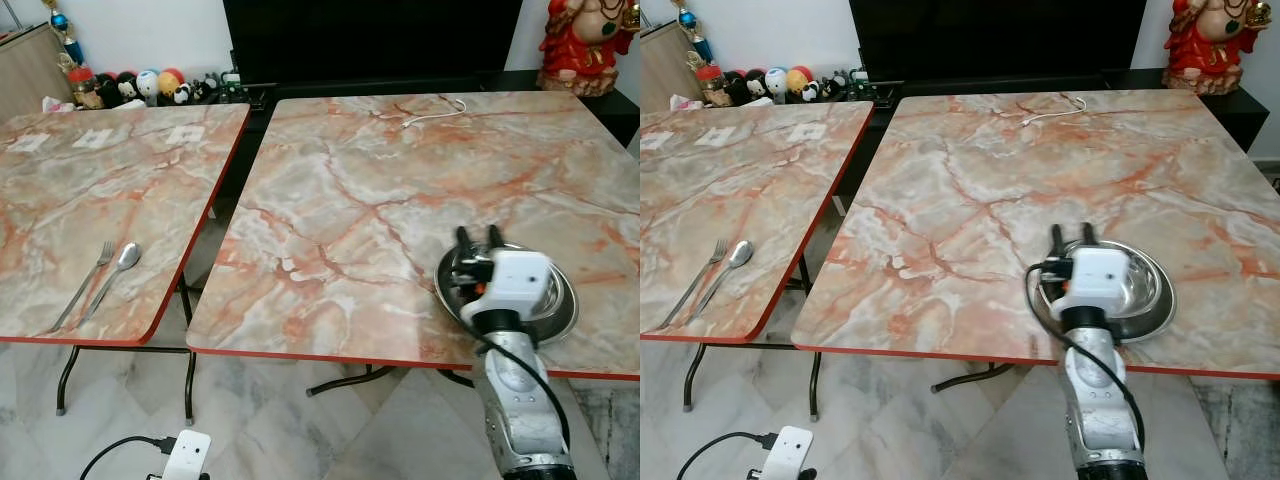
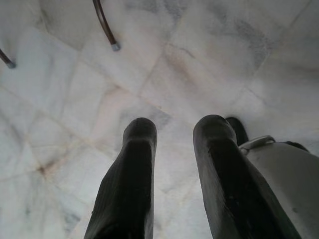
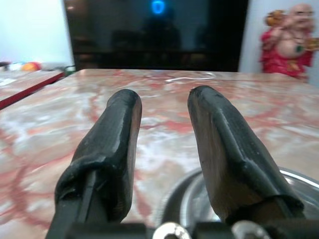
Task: Setting the table
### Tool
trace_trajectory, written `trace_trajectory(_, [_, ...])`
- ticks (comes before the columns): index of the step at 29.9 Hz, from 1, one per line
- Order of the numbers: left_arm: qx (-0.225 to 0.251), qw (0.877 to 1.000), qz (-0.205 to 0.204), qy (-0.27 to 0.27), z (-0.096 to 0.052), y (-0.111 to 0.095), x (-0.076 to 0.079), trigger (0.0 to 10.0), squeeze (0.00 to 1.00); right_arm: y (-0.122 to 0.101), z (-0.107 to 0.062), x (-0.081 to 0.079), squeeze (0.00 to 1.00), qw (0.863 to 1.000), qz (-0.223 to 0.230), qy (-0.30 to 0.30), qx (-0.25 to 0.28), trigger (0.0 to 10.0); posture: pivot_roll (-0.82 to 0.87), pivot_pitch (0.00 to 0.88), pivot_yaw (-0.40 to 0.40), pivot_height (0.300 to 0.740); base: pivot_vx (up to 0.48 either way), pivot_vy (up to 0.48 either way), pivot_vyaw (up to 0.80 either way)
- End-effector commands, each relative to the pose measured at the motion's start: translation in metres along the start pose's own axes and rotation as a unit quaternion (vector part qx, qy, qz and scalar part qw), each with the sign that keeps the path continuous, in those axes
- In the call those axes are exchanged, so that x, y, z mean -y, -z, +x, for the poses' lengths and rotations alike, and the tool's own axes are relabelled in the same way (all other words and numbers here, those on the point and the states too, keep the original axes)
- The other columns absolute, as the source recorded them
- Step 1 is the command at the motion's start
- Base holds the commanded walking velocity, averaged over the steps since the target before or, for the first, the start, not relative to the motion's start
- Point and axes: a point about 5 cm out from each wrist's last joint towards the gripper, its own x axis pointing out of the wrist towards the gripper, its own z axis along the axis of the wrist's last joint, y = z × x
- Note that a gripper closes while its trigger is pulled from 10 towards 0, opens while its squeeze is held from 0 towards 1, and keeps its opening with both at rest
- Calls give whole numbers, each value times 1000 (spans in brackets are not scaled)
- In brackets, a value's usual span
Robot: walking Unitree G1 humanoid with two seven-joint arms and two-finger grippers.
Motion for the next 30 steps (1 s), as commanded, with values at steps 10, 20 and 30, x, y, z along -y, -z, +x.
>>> trace_trajectory(10, [-25,1000,-13,-12,-3,14,-10,10000,0,-2,5,-18,0,999,51,-17,1,10000,-146,20,60,740,0,480,0])
trace_trajectory(20, [-36,999,-13,-14,-8,28,-17,10000,0,1,4,-25,0,998,54,-20,-6,10000,-145,20,60,740,0,480,0])
trace_trajectory(30, [-41,999,-17,-14,-7,29,-14,10000,0,2,8,-28,0,998,56,-15,-12,10000,-141,20,54,740,0,480,0])
